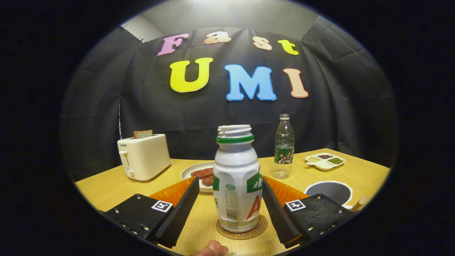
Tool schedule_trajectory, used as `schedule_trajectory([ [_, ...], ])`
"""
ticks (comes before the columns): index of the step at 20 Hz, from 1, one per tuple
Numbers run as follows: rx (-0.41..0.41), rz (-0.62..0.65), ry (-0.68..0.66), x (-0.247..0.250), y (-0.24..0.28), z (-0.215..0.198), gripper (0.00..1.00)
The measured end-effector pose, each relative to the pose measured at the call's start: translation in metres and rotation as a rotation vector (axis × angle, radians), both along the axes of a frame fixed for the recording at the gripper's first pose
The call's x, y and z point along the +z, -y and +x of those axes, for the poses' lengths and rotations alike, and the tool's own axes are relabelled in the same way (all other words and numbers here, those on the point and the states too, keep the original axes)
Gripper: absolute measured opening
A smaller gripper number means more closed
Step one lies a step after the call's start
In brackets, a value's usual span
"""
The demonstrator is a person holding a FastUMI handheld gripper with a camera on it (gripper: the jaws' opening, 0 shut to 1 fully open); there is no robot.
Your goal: Take the bottle from table, then pour the juice into the cup, finally place the bottle on the coaster
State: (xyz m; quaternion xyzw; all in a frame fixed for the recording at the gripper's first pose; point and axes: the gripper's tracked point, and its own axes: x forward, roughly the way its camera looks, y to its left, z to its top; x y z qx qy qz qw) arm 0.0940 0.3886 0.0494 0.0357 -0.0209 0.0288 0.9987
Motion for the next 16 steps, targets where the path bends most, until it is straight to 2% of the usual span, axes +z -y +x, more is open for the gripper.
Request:
schedule_trajectory([
  [3,0.001,0.026,0.015,0.011,0.003,-0.015,1.0],
  [8,0.05,0.059,0.008,0.026,0.01,-0.049,0.99],
  [11,0.047,0.02,0.003,0.033,0.032,-0.072,1.0],
  [16,0.049,0.037,0.092,0.052,0.074,-0.1,0.99],
])
